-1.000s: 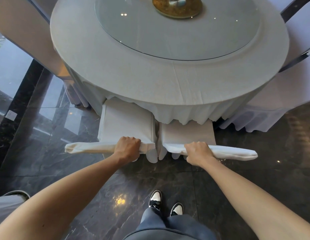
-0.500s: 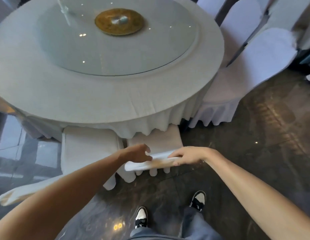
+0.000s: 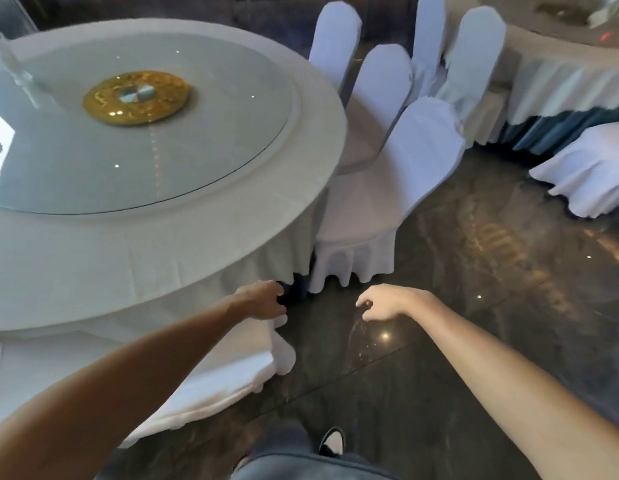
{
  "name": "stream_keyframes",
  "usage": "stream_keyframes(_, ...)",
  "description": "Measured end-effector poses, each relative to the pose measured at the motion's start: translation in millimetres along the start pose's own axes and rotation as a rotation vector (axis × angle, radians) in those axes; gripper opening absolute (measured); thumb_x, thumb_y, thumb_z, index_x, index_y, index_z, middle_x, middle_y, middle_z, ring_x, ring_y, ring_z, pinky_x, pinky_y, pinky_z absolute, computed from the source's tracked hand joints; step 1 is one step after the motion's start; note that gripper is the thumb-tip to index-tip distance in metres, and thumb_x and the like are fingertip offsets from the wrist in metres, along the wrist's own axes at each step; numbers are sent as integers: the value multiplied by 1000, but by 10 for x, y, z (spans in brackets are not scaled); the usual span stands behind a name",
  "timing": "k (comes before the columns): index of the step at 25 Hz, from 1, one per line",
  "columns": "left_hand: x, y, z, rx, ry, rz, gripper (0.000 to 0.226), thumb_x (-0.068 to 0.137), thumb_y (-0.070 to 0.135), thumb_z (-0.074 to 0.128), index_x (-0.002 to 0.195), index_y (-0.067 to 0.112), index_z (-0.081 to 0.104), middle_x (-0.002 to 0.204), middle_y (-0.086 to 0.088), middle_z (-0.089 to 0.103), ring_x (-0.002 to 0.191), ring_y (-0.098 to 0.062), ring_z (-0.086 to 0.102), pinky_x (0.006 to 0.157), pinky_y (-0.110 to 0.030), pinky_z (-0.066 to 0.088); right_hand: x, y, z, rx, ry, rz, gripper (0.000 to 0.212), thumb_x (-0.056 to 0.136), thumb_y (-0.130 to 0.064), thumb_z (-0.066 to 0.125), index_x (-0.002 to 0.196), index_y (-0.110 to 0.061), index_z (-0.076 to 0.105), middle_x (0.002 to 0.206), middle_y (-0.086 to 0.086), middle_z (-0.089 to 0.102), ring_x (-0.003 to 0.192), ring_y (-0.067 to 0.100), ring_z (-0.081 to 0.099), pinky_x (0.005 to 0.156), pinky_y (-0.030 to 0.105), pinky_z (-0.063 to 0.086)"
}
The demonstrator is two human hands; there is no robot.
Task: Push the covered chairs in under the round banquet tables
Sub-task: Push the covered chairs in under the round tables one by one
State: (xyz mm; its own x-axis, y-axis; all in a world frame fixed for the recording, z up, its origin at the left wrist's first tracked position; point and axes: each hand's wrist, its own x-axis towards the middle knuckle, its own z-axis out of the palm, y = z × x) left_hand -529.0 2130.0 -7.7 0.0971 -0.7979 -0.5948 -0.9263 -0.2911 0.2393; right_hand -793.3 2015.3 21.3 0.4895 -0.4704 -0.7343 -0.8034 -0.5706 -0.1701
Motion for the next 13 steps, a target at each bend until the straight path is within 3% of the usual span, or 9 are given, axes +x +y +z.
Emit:
stream_keyframes(3,475,586,-298,2,20,7,51,80,48,56,125,24,59,123,1,64,106,-24,62,91,-39,54,38,623,-361,56,84,42,57,92,-25,51,148,-26,42,152,-1,42,133,22,46,106,39,41)
stream_keyframes(8,1409,1418,-911,9,129,25,51,80,52,60,122,24,57,117,-1,65,103,-24,61,87,-39,51,365,1601,-1149,50,356,-22,63,96,-26,51,154,-28,27,164,-3,17,147,21,27,116,40,29)
stream_keyframes(13,2853,2102,-1720,26,304,1,79,81,63,57,145,20,41,148,-8,43,140,-34,32,112,-61,24,1002,2605,-2316,-88,515,-126,65,98,-34,50,156,-27,21,165,2,9,151,22,8,121,41,14)
